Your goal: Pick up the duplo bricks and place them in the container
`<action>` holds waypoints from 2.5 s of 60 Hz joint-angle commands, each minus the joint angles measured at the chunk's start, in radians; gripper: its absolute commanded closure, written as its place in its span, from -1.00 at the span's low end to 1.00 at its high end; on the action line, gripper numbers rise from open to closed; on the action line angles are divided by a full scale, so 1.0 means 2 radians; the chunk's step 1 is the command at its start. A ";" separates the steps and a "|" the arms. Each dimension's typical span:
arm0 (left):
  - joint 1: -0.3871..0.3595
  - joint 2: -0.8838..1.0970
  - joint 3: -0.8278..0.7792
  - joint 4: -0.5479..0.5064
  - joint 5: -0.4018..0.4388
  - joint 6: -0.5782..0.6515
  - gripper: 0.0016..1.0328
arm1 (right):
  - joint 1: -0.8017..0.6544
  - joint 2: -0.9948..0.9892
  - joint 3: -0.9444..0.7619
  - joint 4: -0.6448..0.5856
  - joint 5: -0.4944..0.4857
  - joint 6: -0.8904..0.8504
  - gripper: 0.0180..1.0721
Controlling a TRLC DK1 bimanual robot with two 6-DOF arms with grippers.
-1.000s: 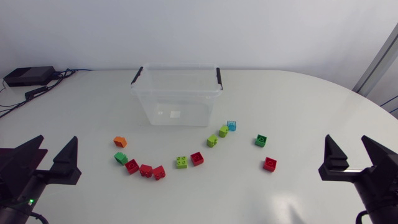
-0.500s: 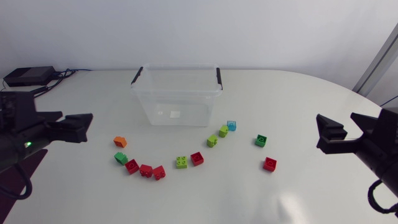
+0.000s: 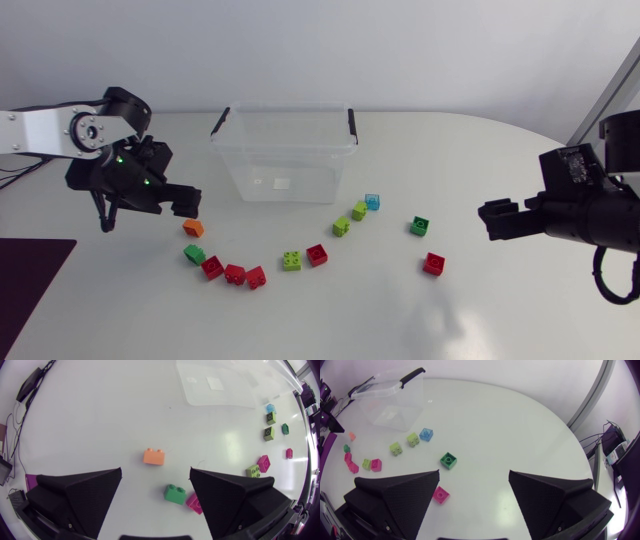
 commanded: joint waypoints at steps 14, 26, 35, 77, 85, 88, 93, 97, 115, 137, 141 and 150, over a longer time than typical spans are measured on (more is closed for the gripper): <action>0.000 0.117 0.072 -0.015 0.007 0.017 -0.67 | 0.035 0.070 0.012 -0.035 -0.025 -0.021 -0.91; 0.018 0.152 0.095 -0.017 0.007 0.041 -0.40 | 0.051 0.106 0.006 -0.033 -0.024 -0.042 -0.90; 0.017 0.161 0.094 -0.017 0.007 0.044 -0.33 | 0.051 0.122 0.003 -0.030 -0.022 -0.045 -0.90; 0.002 0.061 0.084 -0.065 0.034 0.084 0.41 | 0.075 0.263 0.039 -0.067 -0.053 -0.248 -0.90; -0.001 0.011 0.097 -0.071 0.055 0.086 0.41 | 0.071 0.303 0.062 -0.061 -0.054 -0.278 -0.90; -0.002 -0.004 0.105 -0.071 0.060 0.086 0.41 | 0.069 0.313 0.063 -0.053 -0.054 -0.294 -0.90; -0.004 -0.028 0.117 -0.068 0.080 0.081 0.41 | 0.063 0.341 0.069 -0.051 -0.055 -0.317 -0.88; -0.008 -0.031 0.130 -0.064 0.093 0.072 0.41 | 0.057 0.353 0.072 -0.049 -0.055 -0.329 -0.78; -0.030 -0.027 0.173 0.015 0.139 0.013 0.41 | 0.051 0.369 0.067 -0.012 -0.066 -0.335 0.23; -0.065 0.071 0.221 0.130 0.139 -0.037 0.28 | 0.099 0.272 0.094 -0.071 -0.066 -0.277 0.39; -0.061 0.091 0.229 0.144 0.138 -0.038 -0.20 | 0.116 0.244 0.118 -0.093 -0.070 -0.256 0.39; -0.049 0.095 0.229 0.166 0.135 -0.032 -0.89 | 0.160 0.234 0.204 -0.120 -0.075 -0.210 0.39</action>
